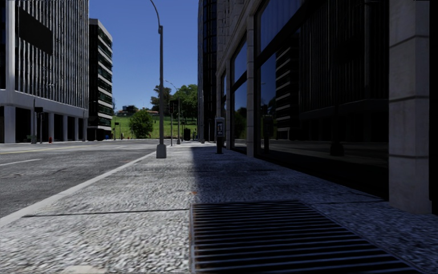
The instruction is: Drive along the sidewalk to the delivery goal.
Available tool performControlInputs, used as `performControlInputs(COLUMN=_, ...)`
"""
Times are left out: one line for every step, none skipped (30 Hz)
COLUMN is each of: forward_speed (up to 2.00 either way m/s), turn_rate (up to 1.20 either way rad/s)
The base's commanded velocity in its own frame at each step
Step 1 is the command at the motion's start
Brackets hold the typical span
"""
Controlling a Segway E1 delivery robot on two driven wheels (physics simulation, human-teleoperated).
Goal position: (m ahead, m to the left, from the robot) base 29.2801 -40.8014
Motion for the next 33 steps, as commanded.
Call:
performControlInputs(forward_speed=1.94, turn_rate=0.0)
performControlInputs(forward_speed=1.94, turn_rate=0.0)
performControlInputs(forward_speed=1.94, turn_rate=0.0)
performControlInputs(forward_speed=1.94, turn_rate=0.0)
performControlInputs(forward_speed=1.94, turn_rate=0.0)
performControlInputs(forward_speed=1.95, turn_rate=0.0)
performControlInputs(forward_speed=1.96, turn_rate=0.0)
performControlInputs(forward_speed=1.96, turn_rate=0.0)
performControlInputs(forward_speed=1.96, turn_rate=0.0)
performControlInputs(forward_speed=1.96, turn_rate=0.0)
performControlInputs(forward_speed=1.97, turn_rate=0.0)
performControlInputs(forward_speed=1.98, turn_rate=0.0)
performControlInputs(forward_speed=1.98, turn_rate=0.0)
performControlInputs(forward_speed=1.99, turn_rate=0.0)
performControlInputs(forward_speed=2.0, turn_rate=0.0)
performControlInputs(forward_speed=2.0, turn_rate=0.0)
performControlInputs(forward_speed=2.0, turn_rate=0.0)
performControlInputs(forward_speed=2.0, turn_rate=0.0)
performControlInputs(forward_speed=2.0, turn_rate=0.0)
performControlInputs(forward_speed=2.0, turn_rate=0.0)
performControlInputs(forward_speed=2.0, turn_rate=0.0)
performControlInputs(forward_speed=2.0, turn_rate=0.0)
performControlInputs(forward_speed=2.0, turn_rate=0.0)
performControlInputs(forward_speed=2.0, turn_rate=0.0)
performControlInputs(forward_speed=2.0, turn_rate=0.0)
performControlInputs(forward_speed=2.0, turn_rate=0.0)
performControlInputs(forward_speed=2.0, turn_rate=0.0)
performControlInputs(forward_speed=2.0, turn_rate=0.0)
performControlInputs(forward_speed=2.0, turn_rate=0.0)
performControlInputs(forward_speed=2.0, turn_rate=0.0)
performControlInputs(forward_speed=2.0, turn_rate=0.0)
performControlInputs(forward_speed=2.0, turn_rate=0.0)
performControlInputs(forward_speed=2.0, turn_rate=0.0)
